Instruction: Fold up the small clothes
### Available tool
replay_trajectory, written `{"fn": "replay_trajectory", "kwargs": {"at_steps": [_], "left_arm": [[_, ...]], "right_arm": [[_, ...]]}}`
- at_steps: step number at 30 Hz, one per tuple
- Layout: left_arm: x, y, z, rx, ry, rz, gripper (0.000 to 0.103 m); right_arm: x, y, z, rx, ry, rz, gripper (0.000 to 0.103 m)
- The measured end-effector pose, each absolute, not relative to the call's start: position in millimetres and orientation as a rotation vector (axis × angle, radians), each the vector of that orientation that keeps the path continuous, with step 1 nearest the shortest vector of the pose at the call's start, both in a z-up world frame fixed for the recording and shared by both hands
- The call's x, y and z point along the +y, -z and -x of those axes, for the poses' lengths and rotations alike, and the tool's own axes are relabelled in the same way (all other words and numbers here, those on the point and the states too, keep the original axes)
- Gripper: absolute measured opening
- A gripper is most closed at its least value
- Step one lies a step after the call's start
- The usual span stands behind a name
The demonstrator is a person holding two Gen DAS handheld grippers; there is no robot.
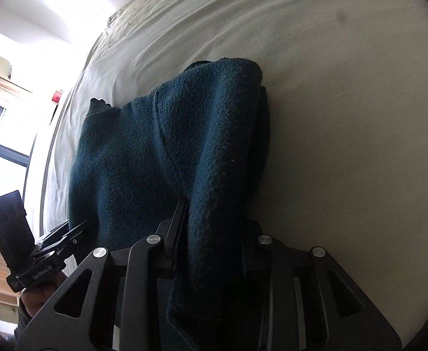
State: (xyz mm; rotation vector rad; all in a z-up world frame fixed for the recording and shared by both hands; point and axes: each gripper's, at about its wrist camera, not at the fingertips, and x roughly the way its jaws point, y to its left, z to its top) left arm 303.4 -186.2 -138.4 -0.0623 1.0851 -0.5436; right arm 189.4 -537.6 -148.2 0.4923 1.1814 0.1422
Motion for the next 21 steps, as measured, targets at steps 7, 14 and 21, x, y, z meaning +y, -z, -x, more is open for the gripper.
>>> {"fn": "replay_trajectory", "kwargs": {"at_steps": [7,14,21], "left_arm": [[-193.1,123.4,-290.2,1.049,0.516,-0.015,0.039],[-159.0,85.9,-252.2,0.995,0.483,-0.027,0.037],[-102.5,57.4,-188.9,0.949,0.448,-0.056,0.037]], "right_arm": [[-502.8,131.8,-187.8,1.141,-0.05,-0.335,0.022],[-461.1,82.7,-151.3,1.072,-0.097,-0.303,0.021],[-387.5,46.7,-105.0,1.039,-0.205,-0.292,0.021]]}}
